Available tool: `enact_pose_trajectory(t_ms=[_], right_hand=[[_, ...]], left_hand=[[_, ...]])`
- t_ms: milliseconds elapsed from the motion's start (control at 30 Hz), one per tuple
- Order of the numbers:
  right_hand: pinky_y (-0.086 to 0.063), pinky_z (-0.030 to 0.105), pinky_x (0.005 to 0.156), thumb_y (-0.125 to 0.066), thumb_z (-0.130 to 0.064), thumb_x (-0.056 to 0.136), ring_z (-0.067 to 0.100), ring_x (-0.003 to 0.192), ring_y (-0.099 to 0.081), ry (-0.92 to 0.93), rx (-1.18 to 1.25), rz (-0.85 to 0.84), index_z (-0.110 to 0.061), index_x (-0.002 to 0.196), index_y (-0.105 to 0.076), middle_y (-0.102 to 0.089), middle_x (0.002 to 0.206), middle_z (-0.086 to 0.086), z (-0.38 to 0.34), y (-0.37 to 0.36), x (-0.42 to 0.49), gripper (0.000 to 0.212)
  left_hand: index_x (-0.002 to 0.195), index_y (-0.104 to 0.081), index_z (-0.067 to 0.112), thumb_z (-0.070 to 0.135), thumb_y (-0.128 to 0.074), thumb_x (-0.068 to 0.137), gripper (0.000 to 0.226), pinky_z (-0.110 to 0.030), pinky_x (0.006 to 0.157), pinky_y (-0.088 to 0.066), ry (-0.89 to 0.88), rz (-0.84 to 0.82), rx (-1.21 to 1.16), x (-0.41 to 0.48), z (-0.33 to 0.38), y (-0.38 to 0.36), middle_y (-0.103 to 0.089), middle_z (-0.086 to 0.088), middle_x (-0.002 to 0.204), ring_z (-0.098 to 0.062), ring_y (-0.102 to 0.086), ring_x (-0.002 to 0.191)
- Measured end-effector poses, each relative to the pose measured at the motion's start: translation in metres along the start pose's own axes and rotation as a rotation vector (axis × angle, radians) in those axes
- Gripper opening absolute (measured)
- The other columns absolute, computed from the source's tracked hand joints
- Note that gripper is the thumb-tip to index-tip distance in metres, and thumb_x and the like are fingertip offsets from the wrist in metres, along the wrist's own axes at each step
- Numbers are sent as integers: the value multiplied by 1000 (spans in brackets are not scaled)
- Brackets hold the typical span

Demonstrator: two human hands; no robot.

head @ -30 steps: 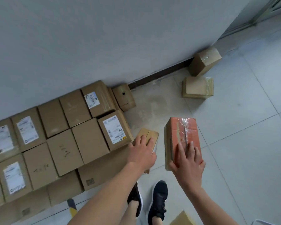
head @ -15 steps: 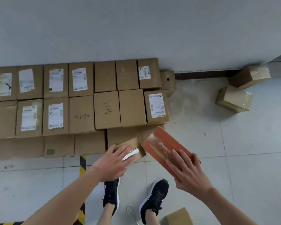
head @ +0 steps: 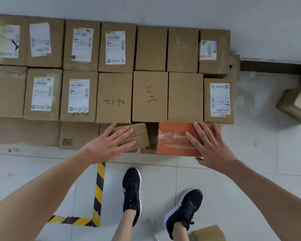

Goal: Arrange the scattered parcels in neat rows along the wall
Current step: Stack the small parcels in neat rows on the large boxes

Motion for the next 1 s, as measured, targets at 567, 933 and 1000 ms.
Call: enact_pose_trajectory(t_ms=[567,933,1000], right_hand=[[-25,70,107,-86,-33,62,46,144,-23,-245,22,84,-18,154,-18,-21,157,28,-21,-15,-4,115],[-14,64,115,-50,-61,86,40,149,-2,-334,359,46,-18,156,-17,-3,162,21,-6,13,-47,88],[-14,64,116,-43,-60,90,41,149,-5,-397,392,30,-17,156,-18,-5,162,21,10,20,-70,82]], left_hand=[[152,23,26,7,-67,82,115,-70,111,-10,117,-50,-78,39,19,8,33,-24,153,-44,28,141],[156,-1,15,77,-51,80,110,-67,111,-20,123,56,-134,77,37,110,-8,-25,160,-39,-11,148],[156,1,15,79,-39,84,104,-67,112,-17,62,45,-103,98,48,146,-4,-25,161,-38,-7,149]])
Point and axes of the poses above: each hand's wrist, its own x-axis towards the middle knuckle, its own y-axis out of the back of the hand, z = x × y, the point moved 4 cm from there along x, towards the middle knuckle
